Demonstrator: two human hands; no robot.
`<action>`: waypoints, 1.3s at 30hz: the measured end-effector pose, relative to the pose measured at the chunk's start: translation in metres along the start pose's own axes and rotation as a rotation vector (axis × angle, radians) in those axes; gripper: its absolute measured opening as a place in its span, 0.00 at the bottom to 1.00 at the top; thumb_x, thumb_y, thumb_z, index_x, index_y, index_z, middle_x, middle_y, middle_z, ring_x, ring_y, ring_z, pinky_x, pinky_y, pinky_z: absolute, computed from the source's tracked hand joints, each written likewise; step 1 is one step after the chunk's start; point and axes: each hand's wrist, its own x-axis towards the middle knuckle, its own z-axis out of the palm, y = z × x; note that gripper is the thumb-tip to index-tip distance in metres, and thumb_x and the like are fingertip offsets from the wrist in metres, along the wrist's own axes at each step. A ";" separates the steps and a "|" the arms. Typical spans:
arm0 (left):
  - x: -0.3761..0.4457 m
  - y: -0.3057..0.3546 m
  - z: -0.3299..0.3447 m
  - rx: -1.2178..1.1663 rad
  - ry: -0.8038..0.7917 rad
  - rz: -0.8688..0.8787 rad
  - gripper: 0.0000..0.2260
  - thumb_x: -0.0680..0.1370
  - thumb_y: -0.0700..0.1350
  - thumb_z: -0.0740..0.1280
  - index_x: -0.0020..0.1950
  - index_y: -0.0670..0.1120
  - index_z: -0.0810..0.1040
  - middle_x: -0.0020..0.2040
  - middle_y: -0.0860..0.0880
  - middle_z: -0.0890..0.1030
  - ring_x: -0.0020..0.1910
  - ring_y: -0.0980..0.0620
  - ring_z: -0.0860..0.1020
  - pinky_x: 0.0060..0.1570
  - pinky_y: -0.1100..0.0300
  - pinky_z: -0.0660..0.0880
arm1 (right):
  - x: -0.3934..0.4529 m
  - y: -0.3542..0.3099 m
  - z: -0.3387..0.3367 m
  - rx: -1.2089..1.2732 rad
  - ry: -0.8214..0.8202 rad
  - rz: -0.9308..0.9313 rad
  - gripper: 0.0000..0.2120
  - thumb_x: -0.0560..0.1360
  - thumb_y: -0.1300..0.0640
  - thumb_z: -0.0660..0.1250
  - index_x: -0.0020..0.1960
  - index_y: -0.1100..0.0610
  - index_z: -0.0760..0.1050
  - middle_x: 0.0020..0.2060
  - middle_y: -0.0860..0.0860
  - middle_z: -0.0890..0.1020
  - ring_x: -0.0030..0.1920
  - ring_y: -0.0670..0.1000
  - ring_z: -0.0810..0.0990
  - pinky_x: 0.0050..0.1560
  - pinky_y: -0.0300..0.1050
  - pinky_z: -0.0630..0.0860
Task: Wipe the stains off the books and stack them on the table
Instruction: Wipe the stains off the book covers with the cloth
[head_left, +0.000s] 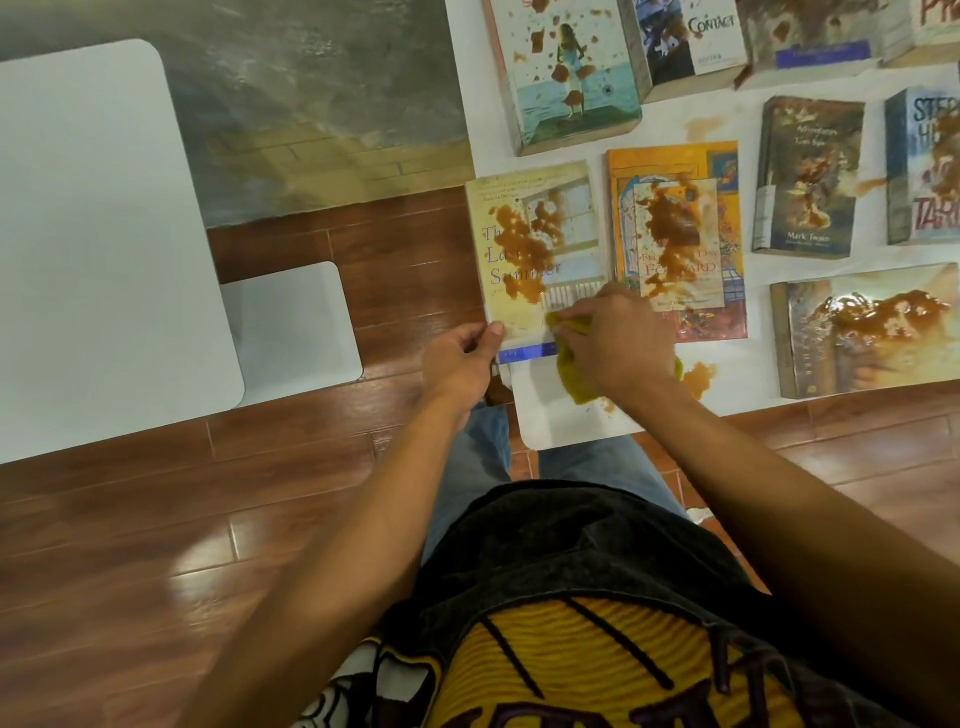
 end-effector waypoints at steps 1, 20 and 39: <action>0.001 0.000 0.000 0.007 0.005 0.001 0.08 0.81 0.48 0.69 0.57 0.47 0.83 0.52 0.51 0.86 0.49 0.54 0.85 0.48 0.58 0.82 | 0.003 0.004 -0.002 0.048 0.017 0.061 0.11 0.78 0.46 0.70 0.58 0.47 0.83 0.55 0.51 0.78 0.50 0.56 0.80 0.46 0.48 0.75; 0.001 0.001 0.004 0.018 0.054 -0.052 0.13 0.80 0.48 0.70 0.61 0.43 0.82 0.52 0.50 0.85 0.43 0.59 0.82 0.32 0.71 0.75 | -0.003 0.003 0.000 -0.059 -0.005 -0.037 0.13 0.78 0.46 0.69 0.59 0.49 0.83 0.55 0.53 0.79 0.51 0.56 0.80 0.45 0.45 0.71; 0.000 -0.002 0.001 0.169 0.095 0.100 0.11 0.80 0.48 0.70 0.57 0.43 0.84 0.48 0.55 0.83 0.42 0.61 0.80 0.31 0.74 0.73 | 0.014 0.005 -0.008 -0.020 -0.018 -0.091 0.12 0.79 0.47 0.68 0.57 0.51 0.83 0.53 0.54 0.79 0.49 0.58 0.80 0.46 0.50 0.78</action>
